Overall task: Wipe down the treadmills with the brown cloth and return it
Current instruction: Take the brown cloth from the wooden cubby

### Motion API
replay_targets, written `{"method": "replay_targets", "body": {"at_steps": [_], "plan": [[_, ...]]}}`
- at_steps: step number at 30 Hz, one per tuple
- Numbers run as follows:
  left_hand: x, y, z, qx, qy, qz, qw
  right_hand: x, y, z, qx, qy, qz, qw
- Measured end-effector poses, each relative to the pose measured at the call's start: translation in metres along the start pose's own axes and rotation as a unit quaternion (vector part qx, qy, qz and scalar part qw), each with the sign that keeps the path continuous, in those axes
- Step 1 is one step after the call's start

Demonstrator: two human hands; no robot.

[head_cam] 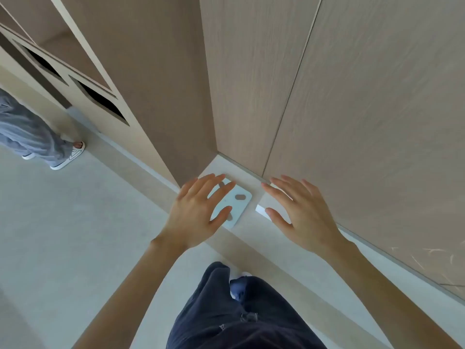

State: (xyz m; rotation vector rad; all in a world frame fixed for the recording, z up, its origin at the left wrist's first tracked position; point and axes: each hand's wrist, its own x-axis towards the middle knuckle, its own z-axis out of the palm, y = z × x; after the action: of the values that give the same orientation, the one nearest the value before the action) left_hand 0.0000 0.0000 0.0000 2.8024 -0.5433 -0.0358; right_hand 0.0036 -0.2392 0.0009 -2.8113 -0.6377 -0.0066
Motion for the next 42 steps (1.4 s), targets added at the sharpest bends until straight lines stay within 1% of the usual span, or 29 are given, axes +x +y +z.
{"method": "replay_targets", "body": {"at_steps": [3, 7, 10, 17, 22, 27, 33, 42], "plan": [[-0.002, 0.006, 0.000, 0.006, 0.027, -0.007, 1.000, 0.001, 0.004, -0.003, 0.004, 0.027, -0.026, 0.999], [-0.011, 0.014, 0.004, 0.020, 0.065, -0.013, 0.998, -0.004, 0.006, 0.004, 0.010, 0.045, -0.055, 0.997], [-0.019, 0.018, 0.010, 0.023, 0.086, -0.022, 0.996, -0.007, 0.005, 0.010, 0.014, 0.033, -0.059, 0.998], [-0.041, 0.009, 0.021, 0.025, 0.074, -0.028, 0.997, -0.014, -0.011, 0.023, 0.025, 0.019, -0.069, 0.997], [-0.054, -0.011, 0.019, 0.026, 0.061, -0.013, 0.998, -0.012, -0.033, 0.034, 0.028, -0.011, -0.055, 0.998], [-0.080, -0.051, 0.008, 0.032, 0.046, -0.008, 0.998, 0.002, -0.081, 0.047, 0.036, -0.021, -0.046, 0.998], [-0.125, -0.123, -0.019, 0.042, 0.031, 0.009, 0.999, 0.014, -0.158, 0.078, 0.025, 0.020, -0.025, 0.999], [-0.198, -0.226, -0.052, 0.034, 0.020, 0.042, 0.998, 0.030, -0.280, 0.116, 0.027, 0.028, 0.017, 0.999]]}}
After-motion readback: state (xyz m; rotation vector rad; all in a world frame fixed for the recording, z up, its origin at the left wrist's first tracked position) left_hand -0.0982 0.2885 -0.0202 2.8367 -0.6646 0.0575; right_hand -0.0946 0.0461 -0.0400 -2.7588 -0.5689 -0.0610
